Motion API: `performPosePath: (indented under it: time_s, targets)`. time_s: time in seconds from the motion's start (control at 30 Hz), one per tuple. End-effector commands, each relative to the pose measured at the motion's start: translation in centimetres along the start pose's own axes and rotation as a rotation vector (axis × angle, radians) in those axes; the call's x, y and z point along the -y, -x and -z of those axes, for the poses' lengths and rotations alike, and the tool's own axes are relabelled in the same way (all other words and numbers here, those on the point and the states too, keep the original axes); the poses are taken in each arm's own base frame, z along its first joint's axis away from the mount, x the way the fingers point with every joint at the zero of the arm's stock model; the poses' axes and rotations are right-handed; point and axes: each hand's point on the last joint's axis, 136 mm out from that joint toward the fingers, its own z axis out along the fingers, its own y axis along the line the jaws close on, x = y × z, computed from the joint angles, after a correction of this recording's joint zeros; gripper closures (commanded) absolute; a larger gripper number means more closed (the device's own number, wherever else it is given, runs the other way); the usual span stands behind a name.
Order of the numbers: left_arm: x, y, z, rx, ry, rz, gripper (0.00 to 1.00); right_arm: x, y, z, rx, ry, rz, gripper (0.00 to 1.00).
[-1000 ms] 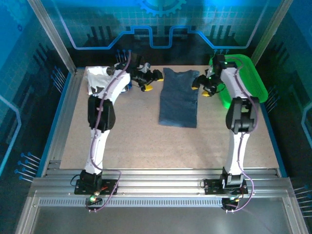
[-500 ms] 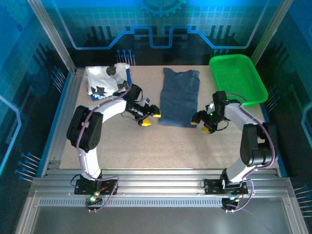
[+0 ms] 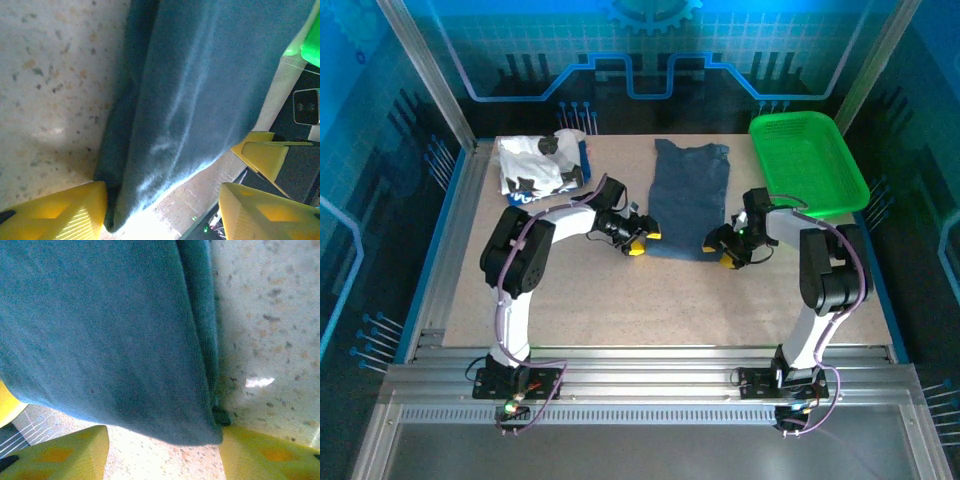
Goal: Fold and stack the t-shirts
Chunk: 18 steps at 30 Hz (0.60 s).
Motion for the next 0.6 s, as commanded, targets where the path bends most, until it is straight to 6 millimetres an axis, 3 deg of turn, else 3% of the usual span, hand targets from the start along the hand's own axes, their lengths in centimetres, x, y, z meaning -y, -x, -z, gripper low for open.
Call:
performPosePath:
  time_s: [0.0, 0.1, 0.27, 0.33, 0.57]
  targets:
    - [0.0, 0.5, -1.3, -0.012, 0.019, 0.036, 0.42, -0.1, 0.0, -1.1, -0.025, -0.006, -0.015, 0.47]
    - [0.0, 0.3, -2.3, -0.039, 0.022, 0.035, 0.49, 0.2, 0.1, -1.3, -0.029, -0.023, -0.021, 0.61]
    - [-0.9, -0.4, -1.5, -0.043, 0.058, 0.035, 0.83, 0.3, -0.4, -0.9, -0.038, -0.033, -0.023, 0.92]
    - [-0.7, -0.8, -0.5, -0.041, 0.068, 0.013, 0.9, 0.4, -1.0, -0.2, -0.034, -0.035, -0.027, 0.98]
    - [-1.2, -4.0, 1.9, -0.058, 0.072, -0.011, 0.95, 0.6, -6.1, 2.0, -0.066, -0.06, -0.027, 1.0]
